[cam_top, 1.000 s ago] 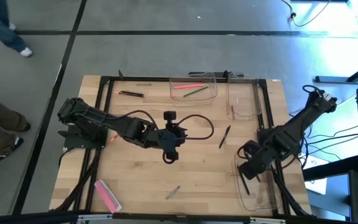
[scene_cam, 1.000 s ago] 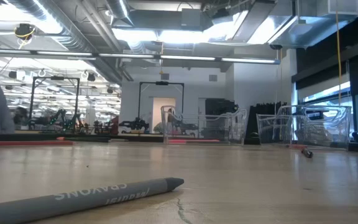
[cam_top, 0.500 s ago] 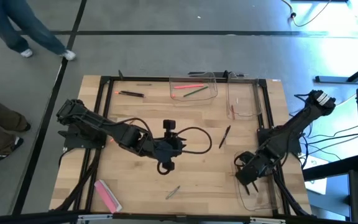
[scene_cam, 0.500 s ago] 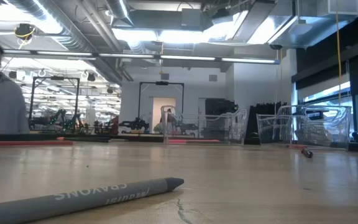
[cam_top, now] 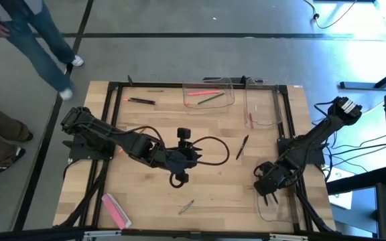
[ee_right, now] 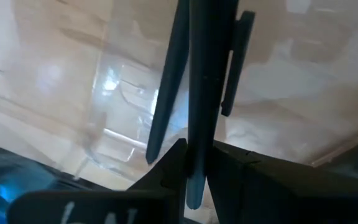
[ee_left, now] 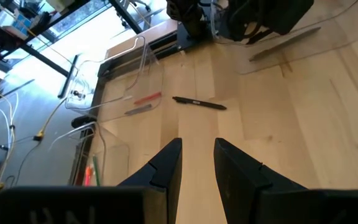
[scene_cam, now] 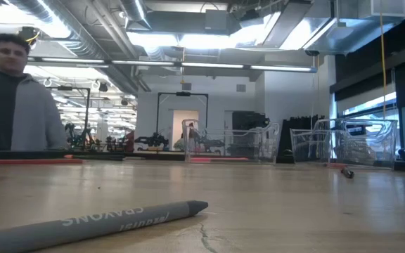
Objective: Sort crayons/erasers/pens/pencils in bins
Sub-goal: Put the bottom left black pen into the bottom right transparent bin, then put the red pencil into the top left transparent bin
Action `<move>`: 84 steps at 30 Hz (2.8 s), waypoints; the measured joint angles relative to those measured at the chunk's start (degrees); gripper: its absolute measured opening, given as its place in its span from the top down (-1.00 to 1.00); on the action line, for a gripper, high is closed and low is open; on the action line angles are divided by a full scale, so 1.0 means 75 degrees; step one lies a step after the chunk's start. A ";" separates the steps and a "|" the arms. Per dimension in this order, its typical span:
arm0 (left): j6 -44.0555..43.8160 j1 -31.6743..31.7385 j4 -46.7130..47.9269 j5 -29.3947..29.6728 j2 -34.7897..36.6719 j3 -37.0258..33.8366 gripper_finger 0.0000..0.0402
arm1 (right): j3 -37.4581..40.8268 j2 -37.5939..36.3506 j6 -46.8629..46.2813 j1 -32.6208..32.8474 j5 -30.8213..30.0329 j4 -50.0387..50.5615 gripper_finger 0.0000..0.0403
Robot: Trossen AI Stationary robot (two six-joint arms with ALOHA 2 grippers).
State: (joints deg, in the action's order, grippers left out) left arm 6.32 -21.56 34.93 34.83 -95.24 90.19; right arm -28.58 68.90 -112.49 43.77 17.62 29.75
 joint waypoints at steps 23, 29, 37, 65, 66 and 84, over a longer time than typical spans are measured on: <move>0.0024 0.0000 -0.0007 0.0000 0.0000 0.0000 0.57 | 0.0003 0.0000 0.0000 0.0006 0.0002 -0.0257 0.48; -0.0081 0.0000 -0.0007 0.0000 0.0000 0.0000 0.57 | -0.0161 -0.0006 0.0006 0.0006 -0.0013 -0.0238 0.48; -0.0299 0.0000 0.0007 0.0000 0.0000 0.0000 0.57 | -0.0965 -0.0012 0.0269 0.0006 -0.0284 0.0338 0.48; -0.5840 0.0493 0.4966 0.0228 0.0937 0.0000 0.57 | -0.4701 -0.0015 0.3619 0.0003 -0.5548 0.5343 0.47; -0.6258 0.0534 0.5293 0.0229 0.0949 0.0000 0.57 | -0.4701 -0.0014 0.3742 0.0003 -0.5633 0.5330 0.47; -0.9294 0.2497 0.6663 -0.2284 0.0935 -0.1844 0.57 | -0.4701 -0.0012 0.5049 0.0003 -0.6078 0.4964 0.47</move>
State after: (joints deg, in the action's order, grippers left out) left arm -63.38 -2.84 84.90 17.70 -88.23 76.36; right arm -63.83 68.82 -74.62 43.79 -27.97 66.99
